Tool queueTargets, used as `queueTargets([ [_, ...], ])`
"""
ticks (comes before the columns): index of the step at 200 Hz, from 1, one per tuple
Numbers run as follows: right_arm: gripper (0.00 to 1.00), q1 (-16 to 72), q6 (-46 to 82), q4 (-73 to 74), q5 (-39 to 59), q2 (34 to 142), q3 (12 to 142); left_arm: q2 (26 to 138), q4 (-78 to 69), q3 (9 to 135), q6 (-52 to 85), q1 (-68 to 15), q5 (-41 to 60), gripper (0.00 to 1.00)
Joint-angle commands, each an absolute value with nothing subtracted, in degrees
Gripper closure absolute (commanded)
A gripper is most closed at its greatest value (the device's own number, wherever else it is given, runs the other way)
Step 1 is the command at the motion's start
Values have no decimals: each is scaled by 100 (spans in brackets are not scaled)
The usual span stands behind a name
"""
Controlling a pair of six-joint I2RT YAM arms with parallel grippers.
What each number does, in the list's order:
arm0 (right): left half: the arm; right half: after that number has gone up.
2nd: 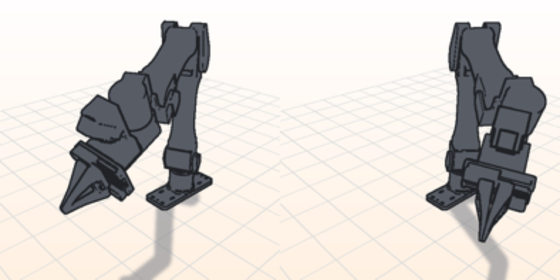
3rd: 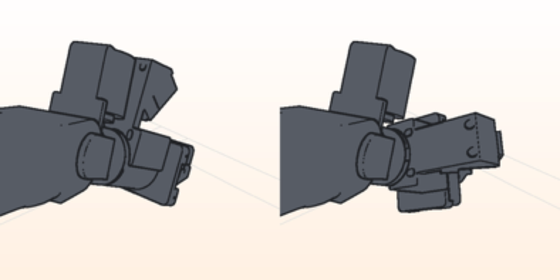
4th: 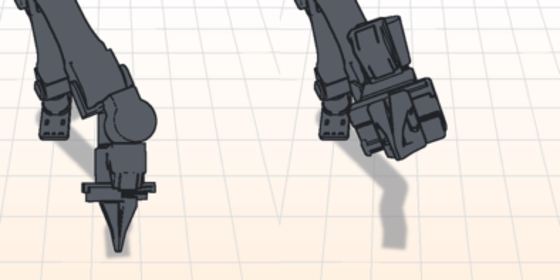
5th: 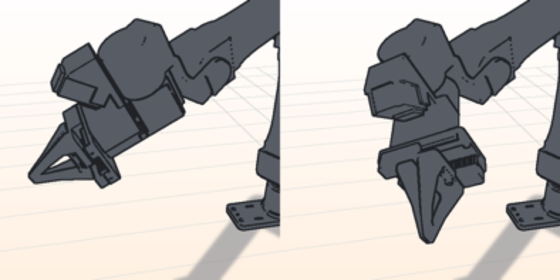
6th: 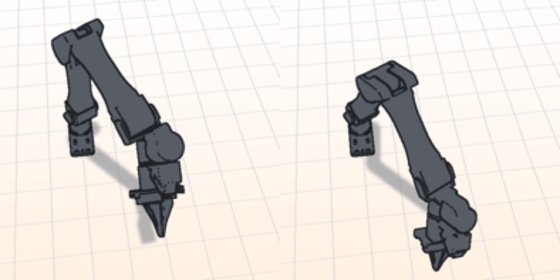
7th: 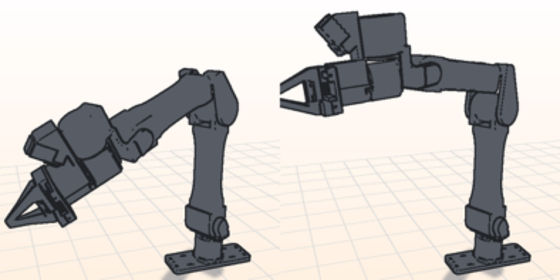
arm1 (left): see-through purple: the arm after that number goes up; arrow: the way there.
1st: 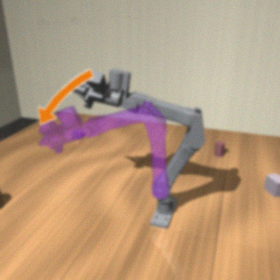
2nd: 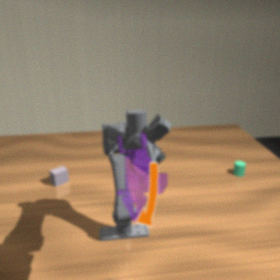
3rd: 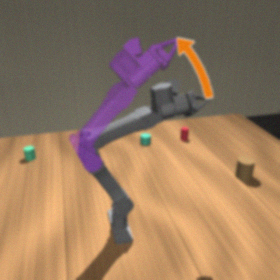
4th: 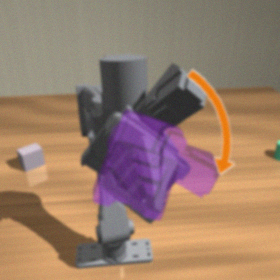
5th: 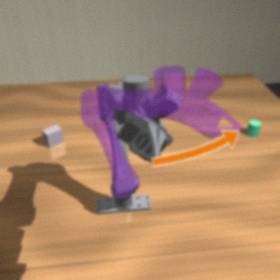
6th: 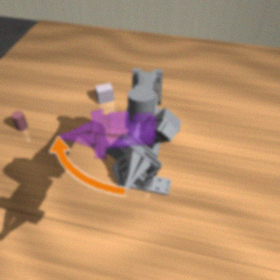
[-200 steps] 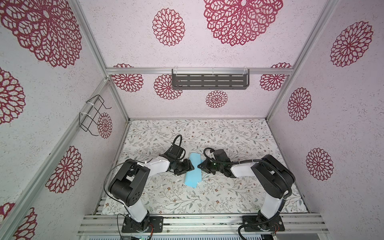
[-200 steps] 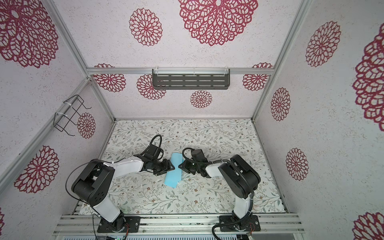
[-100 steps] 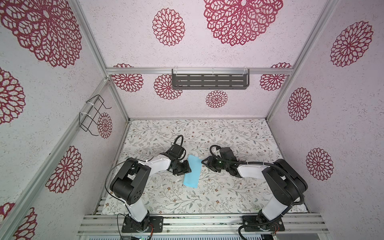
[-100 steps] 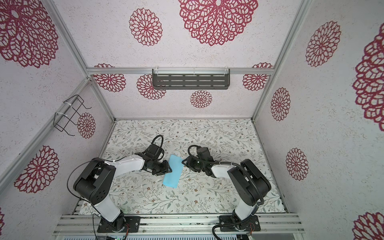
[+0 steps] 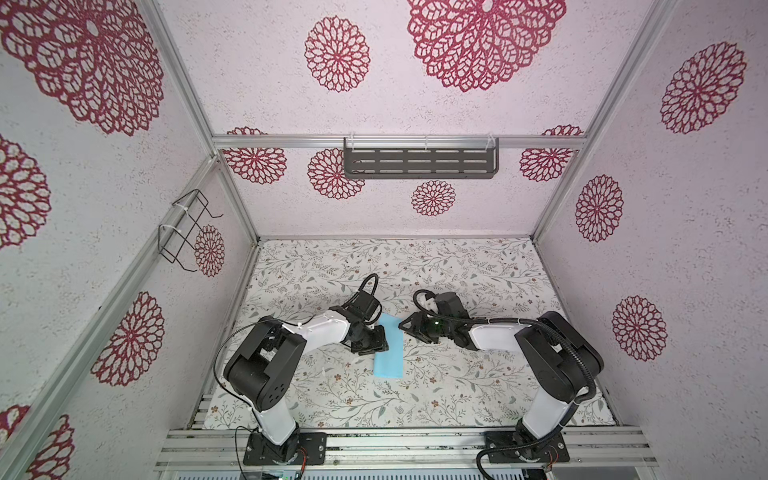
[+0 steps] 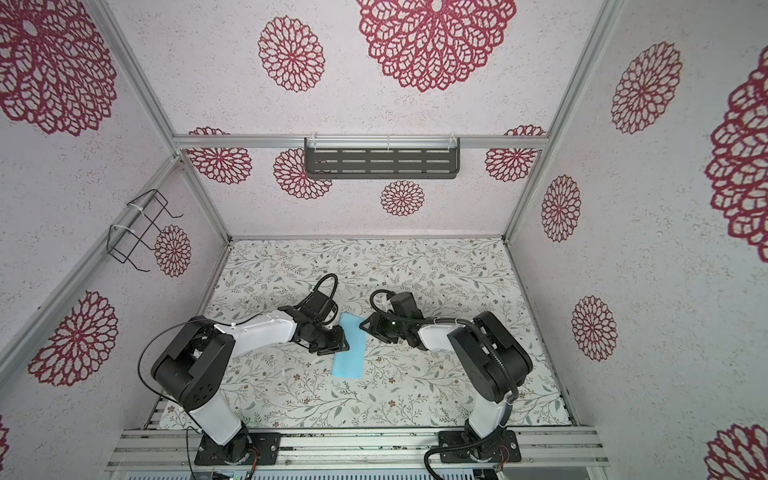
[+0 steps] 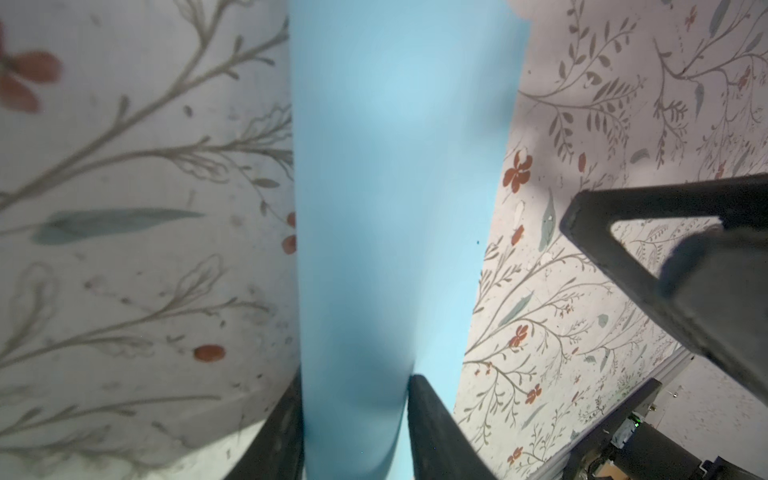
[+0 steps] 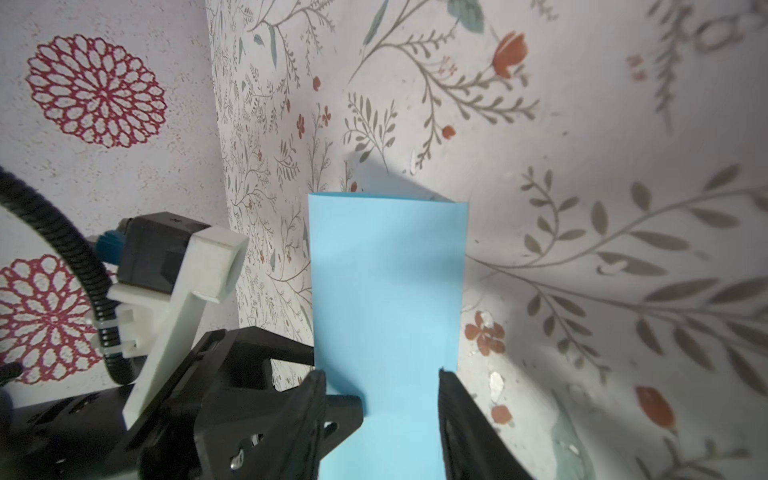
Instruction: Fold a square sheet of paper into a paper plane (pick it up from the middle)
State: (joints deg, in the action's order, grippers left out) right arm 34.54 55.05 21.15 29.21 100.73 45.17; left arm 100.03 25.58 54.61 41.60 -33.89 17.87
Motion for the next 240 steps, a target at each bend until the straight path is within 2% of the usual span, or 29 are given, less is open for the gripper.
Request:
queueTargets([
  [1, 54, 3470, 5384, 2227, 3120, 10162, 4668, 10245, 3021, 5522, 4140, -3453, 1487, 57],
  [160, 58, 3305, 5537, 2500, 2883, 9914, 4313, 10876, 3735, 5810, 4382, -3698, 1143, 53],
  [240, 62, 3313, 5613, 2880, 3239, 10012, 4298, 11013, 3876, 5888, 4307, -3771, 1058, 52],
])
